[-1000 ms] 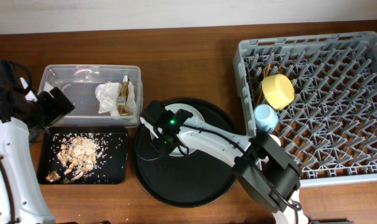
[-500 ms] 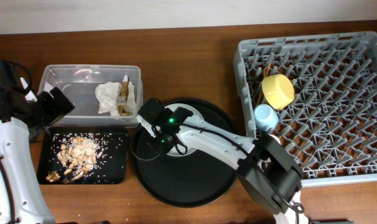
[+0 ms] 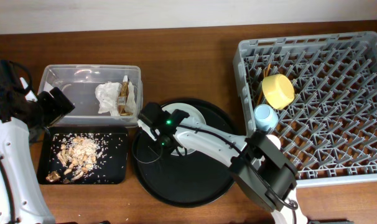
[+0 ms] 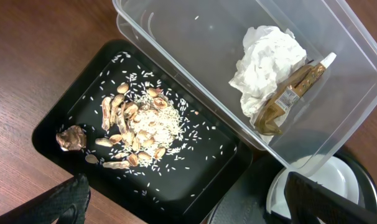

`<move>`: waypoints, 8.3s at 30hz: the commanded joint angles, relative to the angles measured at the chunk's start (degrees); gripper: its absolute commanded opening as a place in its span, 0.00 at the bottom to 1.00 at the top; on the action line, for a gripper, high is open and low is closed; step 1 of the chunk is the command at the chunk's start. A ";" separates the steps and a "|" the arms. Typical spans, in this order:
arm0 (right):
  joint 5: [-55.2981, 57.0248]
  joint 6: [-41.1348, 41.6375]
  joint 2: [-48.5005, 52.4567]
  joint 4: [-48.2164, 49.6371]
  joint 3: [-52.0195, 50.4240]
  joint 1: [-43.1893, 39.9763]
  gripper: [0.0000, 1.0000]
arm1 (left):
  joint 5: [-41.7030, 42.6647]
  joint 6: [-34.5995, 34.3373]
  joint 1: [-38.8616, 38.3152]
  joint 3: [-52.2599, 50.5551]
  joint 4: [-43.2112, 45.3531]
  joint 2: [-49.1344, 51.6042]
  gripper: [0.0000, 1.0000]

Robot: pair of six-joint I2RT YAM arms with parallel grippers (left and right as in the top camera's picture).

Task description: Sort waste into correct bins and load items into the dishwasher rack

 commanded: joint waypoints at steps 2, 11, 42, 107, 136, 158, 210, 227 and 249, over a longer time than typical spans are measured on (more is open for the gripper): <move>-0.81 0.55 -4.37 -3.63 4.55 0.42 0.04 | 0.20 0.24 0.15 -0.17 -0.07 0.22 0.99; 0.20 0.52 -19.32 -16.57 18.88 -7.76 0.04 | 0.20 0.24 0.15 -0.17 -0.07 0.22 0.99; -50.99 -40.24 -6.29 -32.54 20.09 -77.59 0.04 | 0.17 0.24 0.17 -0.17 -0.07 0.22 0.99; 4.85 2.45 -59.54 -39.08 27.21 -48.70 0.99 | 0.20 0.24 0.15 -0.17 -0.07 0.22 0.99; 3.85 2.51 -120.08 33.62 -64.00 -46.58 0.99 | 0.20 0.24 0.17 -0.17 -0.07 0.22 0.99; 2.89 2.47 -121.04 26.08 -82.97 -47.17 0.99 | 0.17 0.24 0.17 -0.17 -0.07 0.22 0.99; 2.86 2.47 -121.04 26.08 -82.97 -47.17 0.99 | -9.90 -2.29 -24.94 -88.80 69.22 -80.32 0.99; 2.89 2.47 -121.04 26.08 -82.97 -47.17 0.99 | -8.17 12.50 -25.09 -89.50 68.30 -85.66 0.99; 13.94 0.09 -121.07 34.42 -83.36 -47.89 0.99 | -8.17 12.48 -25.09 -89.50 68.30 -85.66 0.99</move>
